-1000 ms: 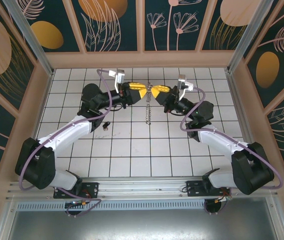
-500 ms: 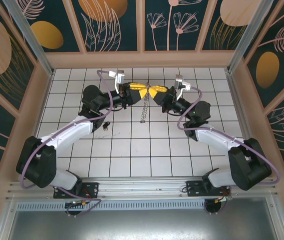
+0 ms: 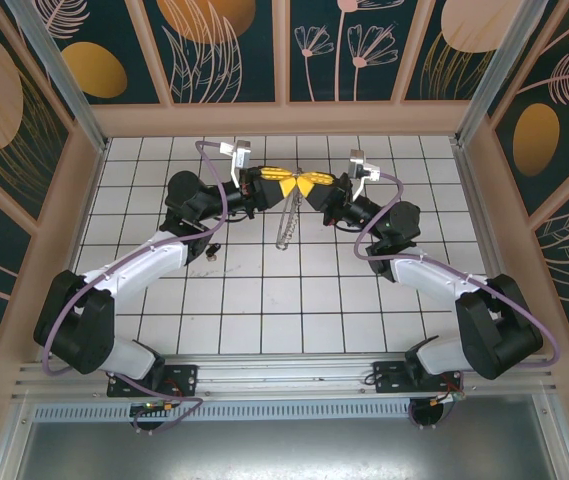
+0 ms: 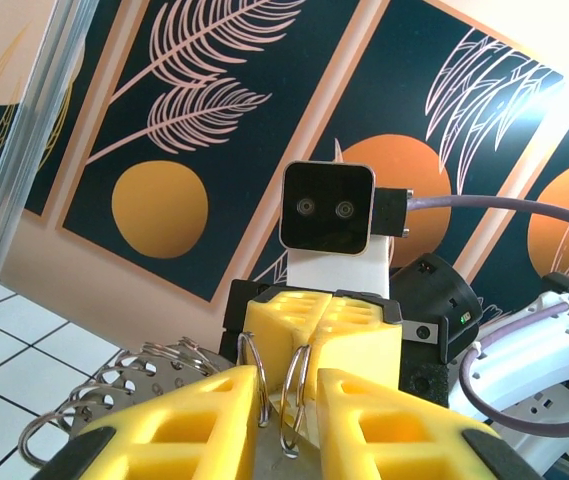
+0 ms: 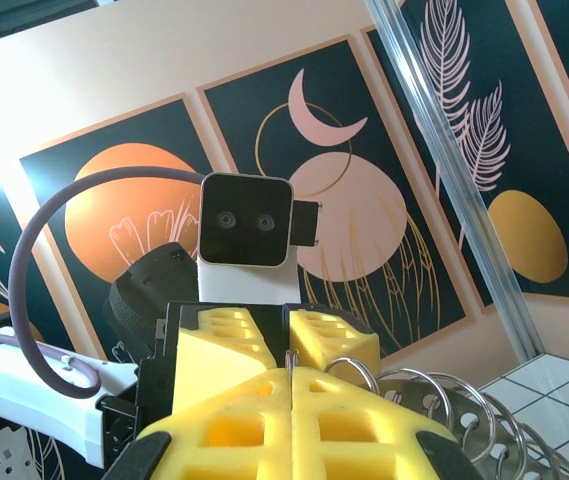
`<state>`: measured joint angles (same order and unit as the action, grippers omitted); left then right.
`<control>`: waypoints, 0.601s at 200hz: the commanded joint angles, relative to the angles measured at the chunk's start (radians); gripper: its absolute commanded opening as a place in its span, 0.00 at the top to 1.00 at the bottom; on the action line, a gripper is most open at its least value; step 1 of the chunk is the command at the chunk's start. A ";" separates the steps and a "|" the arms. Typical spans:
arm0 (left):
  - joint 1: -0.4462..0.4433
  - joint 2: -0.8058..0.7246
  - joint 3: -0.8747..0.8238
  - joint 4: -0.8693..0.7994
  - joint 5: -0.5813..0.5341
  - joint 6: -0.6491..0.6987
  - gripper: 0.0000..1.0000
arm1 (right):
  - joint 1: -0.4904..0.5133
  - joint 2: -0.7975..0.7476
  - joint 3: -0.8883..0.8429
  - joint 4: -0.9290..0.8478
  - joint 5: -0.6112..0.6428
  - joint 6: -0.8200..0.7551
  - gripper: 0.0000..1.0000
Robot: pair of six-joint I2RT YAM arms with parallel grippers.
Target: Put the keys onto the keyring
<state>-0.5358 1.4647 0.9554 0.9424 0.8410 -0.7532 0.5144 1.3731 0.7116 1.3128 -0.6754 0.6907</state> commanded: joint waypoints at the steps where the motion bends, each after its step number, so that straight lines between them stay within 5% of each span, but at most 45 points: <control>1: -0.005 0.005 0.011 0.014 0.036 0.023 0.78 | 0.009 -0.002 0.034 0.060 -0.015 0.000 1.00; 85: -0.007 0.010 0.059 -0.044 0.063 0.065 0.91 | 0.009 -0.005 0.038 0.026 -0.026 -0.017 1.00; 120: -0.006 -0.002 0.071 -0.109 0.054 0.112 0.76 | 0.007 -0.007 0.040 0.010 -0.029 -0.027 1.00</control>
<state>-0.5335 1.4700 0.9878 0.8837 0.8623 -0.6941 0.5125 1.3735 0.7136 1.3052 -0.6785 0.6865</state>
